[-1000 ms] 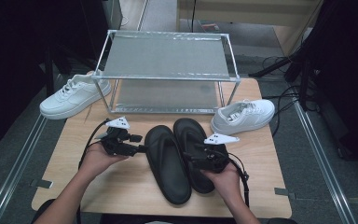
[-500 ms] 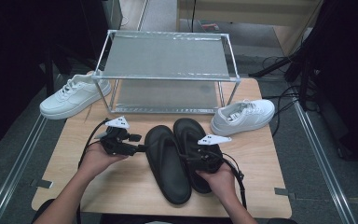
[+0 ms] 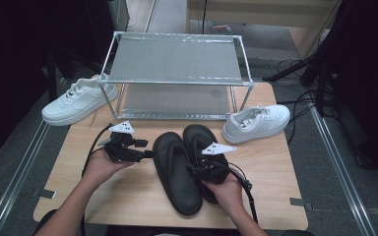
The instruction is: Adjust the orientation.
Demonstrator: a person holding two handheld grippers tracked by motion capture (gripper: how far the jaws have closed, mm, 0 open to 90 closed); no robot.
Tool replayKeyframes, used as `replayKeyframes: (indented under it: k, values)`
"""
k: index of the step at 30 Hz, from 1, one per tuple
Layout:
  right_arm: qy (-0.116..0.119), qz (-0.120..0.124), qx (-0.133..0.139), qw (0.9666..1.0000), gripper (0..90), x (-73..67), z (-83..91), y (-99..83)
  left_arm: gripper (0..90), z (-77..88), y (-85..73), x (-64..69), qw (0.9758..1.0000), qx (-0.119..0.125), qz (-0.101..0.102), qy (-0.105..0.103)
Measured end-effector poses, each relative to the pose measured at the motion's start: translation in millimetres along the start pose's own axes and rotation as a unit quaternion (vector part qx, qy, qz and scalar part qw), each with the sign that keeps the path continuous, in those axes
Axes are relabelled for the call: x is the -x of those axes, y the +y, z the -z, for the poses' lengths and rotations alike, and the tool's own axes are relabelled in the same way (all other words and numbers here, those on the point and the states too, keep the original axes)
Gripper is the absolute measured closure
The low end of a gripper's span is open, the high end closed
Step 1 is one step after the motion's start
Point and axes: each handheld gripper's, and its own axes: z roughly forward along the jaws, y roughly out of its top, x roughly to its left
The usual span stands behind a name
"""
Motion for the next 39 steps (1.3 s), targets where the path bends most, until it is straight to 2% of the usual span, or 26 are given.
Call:
replayKeyframes:
  k: [3, 11, 15, 23, 27, 31, 34, 39]
  values:
    - [0.001, -0.009, -0.009, 0.9999, 49.1, 0.3, -1.9, -0.1, 41.5, 0.5, 0.0, -0.4, 1.0, 0.0, 0.0, 0.0]
    - [0.001, -0.022, -0.009, 0.9997, 54.0, 0.7, -2.3, 0.2, 41.0, 1.1, -0.1, -0.9, 1.0, 0.004, 0.0, 0.001]
    - [0.005, -0.035, -0.011, 0.9993, 61.0, 0.4, -2.3, 0.3, 40.9, 1.3, 0.1, -1.3, 1.0, 0.001, 0.0, 0.001]
    - [0.003, -0.048, -0.016, 0.9987, 66.5, 1.1, -0.9, 1.5, 40.8, 2.4, 0.6, -1.7, 1.0, 0.003, 0.001, 0.005]
    - [0.006, -0.068, -0.018, 0.9975, 71.7, 3.2, -0.2, 2.9, 40.8, 2.9, 1.4, -2.2, 1.0, 0.003, 0.001, 0.002]
    - [-0.007, -0.059, -0.026, 0.9979, 75.8, 3.5, 1.7, 5.8, 40.8, 3.5, 1.2, -3.7, 1.0, 0.002, 0.001, 0.005]
    - [0.0, -0.058, -0.025, 0.998, 76.6, 5.2, 2.5, 7.4, 40.9, 3.2, 1.8, -5.1, 1.0, 0.0, 0.001, 0.002]
    - [-0.001, -0.055, -0.029, 0.9981, 76.6, 2.1, 2.3, 10.7, 40.9, 5.3, 3.5, -8.3, 1.0, 0.002, -0.002, -0.001]
